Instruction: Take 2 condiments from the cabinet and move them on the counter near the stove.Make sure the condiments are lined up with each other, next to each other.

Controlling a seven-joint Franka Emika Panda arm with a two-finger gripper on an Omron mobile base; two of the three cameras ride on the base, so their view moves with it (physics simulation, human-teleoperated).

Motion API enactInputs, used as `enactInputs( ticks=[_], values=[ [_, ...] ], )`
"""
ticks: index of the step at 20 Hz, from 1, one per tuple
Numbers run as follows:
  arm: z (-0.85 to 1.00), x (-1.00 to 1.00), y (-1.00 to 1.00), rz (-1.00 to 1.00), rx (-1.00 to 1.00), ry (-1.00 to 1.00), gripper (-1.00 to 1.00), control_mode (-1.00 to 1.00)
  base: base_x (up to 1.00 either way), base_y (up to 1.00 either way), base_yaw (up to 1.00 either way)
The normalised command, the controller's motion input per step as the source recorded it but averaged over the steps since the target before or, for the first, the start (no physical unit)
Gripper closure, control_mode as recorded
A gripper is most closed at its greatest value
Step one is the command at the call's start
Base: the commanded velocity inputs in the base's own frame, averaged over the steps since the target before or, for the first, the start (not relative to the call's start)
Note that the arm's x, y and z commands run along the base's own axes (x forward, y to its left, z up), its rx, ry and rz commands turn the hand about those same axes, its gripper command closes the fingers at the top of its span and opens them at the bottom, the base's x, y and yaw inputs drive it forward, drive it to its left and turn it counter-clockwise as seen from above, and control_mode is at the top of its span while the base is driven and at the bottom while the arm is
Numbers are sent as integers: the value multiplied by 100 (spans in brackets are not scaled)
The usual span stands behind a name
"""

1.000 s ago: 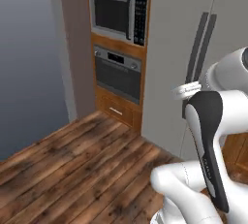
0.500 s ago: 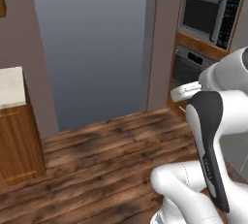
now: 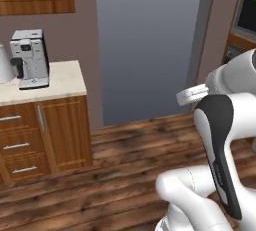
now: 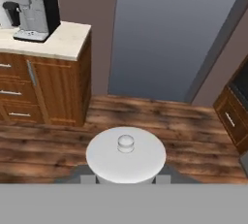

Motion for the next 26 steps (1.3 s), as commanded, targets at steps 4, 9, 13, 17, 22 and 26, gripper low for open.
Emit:
enactInputs(
  ticks=[4,9,13,17,22,26],
  values=[
    [0,0,0,0,0,0,100,100,45,100,0],
    [0,0,0,0,0,0,100,100,82,100,0],
    [0,0,0,0,0,0,100,100,98,100,0],
    [0,0,0,0,0,0,100,100,59,100,0],
    [0,0,0,0,0,0,100,100,19,100,0],
    [0,0,0,0,0,0,100,100,6,100,0]
  ],
)
